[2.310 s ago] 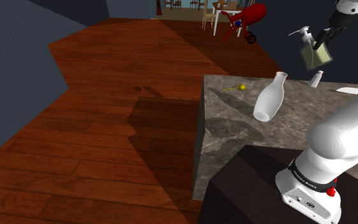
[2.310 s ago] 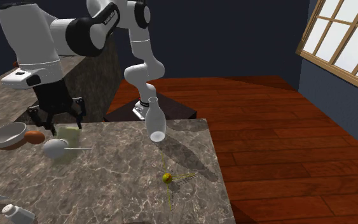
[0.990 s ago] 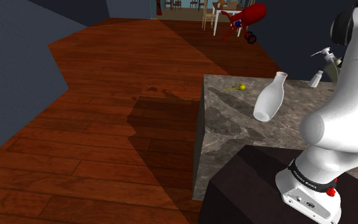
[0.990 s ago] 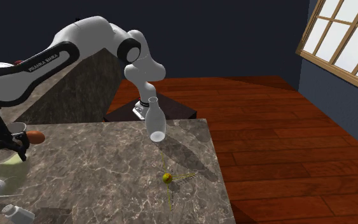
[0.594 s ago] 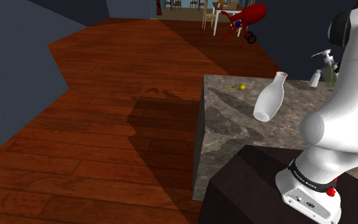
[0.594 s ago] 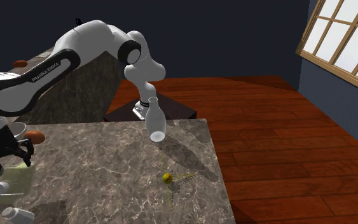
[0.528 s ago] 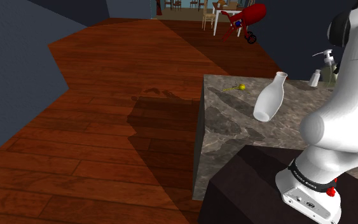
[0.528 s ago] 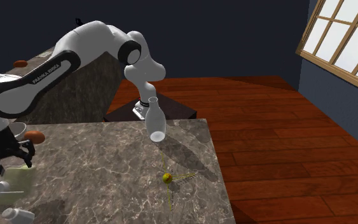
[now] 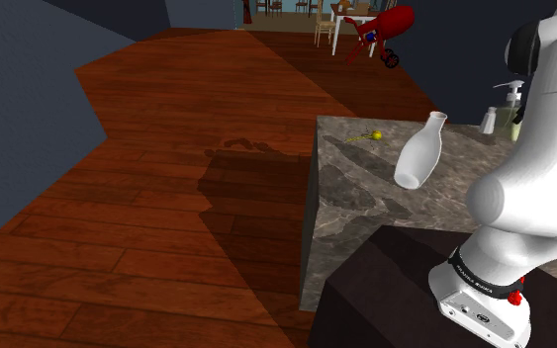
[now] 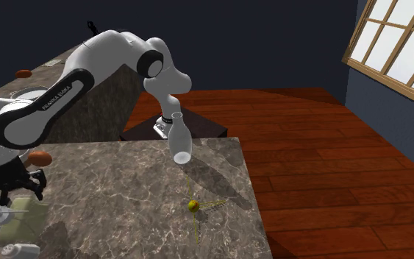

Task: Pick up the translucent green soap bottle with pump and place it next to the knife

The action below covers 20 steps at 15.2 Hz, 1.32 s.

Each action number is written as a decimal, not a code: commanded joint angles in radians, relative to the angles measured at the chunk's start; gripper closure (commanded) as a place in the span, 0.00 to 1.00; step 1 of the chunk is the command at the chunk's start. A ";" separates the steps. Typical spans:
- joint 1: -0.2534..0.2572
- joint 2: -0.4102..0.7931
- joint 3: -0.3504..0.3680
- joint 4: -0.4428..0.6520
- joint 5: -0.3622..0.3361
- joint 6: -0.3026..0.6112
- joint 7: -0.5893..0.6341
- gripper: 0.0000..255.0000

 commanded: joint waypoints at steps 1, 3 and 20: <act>-0.002 0.013 0.008 -0.011 0.009 0.015 -0.009 1.00; -0.002 0.013 0.008 -0.011 0.010 0.015 -0.009 1.00; 0.017 -0.056 -0.030 0.010 -0.042 -0.063 0.018 0.00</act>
